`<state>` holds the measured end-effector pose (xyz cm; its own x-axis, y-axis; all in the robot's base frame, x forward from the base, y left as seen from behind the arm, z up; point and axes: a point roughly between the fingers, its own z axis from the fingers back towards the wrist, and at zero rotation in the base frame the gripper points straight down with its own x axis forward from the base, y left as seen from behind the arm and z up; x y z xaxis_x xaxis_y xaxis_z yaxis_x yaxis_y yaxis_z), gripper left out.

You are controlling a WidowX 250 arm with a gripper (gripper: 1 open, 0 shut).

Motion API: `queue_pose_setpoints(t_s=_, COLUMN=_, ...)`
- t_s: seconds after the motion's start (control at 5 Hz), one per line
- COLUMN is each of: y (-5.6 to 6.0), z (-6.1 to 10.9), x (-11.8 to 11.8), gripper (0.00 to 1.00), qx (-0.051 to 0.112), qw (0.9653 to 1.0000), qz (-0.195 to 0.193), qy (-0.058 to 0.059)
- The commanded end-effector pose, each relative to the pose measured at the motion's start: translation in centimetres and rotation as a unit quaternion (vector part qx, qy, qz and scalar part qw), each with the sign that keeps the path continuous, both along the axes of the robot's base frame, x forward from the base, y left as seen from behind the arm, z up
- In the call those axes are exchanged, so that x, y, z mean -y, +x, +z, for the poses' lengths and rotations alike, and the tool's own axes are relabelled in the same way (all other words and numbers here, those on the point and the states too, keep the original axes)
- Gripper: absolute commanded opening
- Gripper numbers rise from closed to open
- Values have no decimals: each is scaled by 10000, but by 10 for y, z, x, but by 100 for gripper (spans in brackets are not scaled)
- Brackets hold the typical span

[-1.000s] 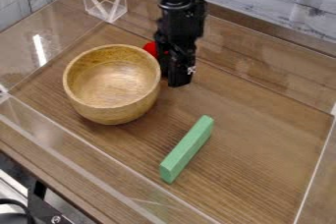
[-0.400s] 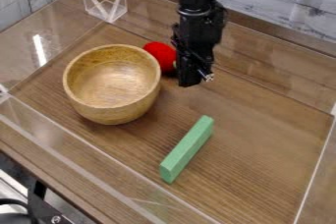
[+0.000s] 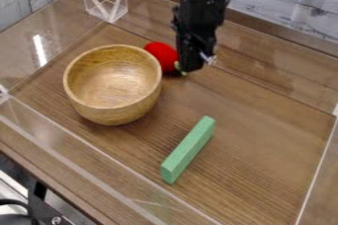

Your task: Move the red fruit to the left side of the table

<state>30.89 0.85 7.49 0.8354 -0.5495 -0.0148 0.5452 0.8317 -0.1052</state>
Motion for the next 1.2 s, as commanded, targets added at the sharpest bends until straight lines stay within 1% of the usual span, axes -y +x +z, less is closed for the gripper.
queue_pose_setpoints(t_s=0.0, y=9, z=38, x=0, gripper=0, qx=466, qw=9989, qz=82, qy=-20)
queue_pose_setpoints(t_s=0.2, y=6, z=42, x=10, gripper=0, qx=505, qw=9987, qz=-83, qy=-80)
queue_pose_setpoints(t_s=0.4, y=2, z=45, x=17, gripper=0, qx=548, qw=9981, qz=-251, qy=-106)
queue_pose_setpoints(t_s=0.6, y=-6, z=61, x=11, gripper=0, qx=576, qw=9962, qz=-633, qy=-138)
queue_pose_setpoints(t_s=0.8, y=1, z=67, x=-3, gripper=100, qx=636, qw=9979, qz=-4, qy=-98)
queue_pose_setpoints(t_s=1.0, y=10, z=62, x=-20, gripper=100, qx=669, qw=9940, qz=863, qy=-26)
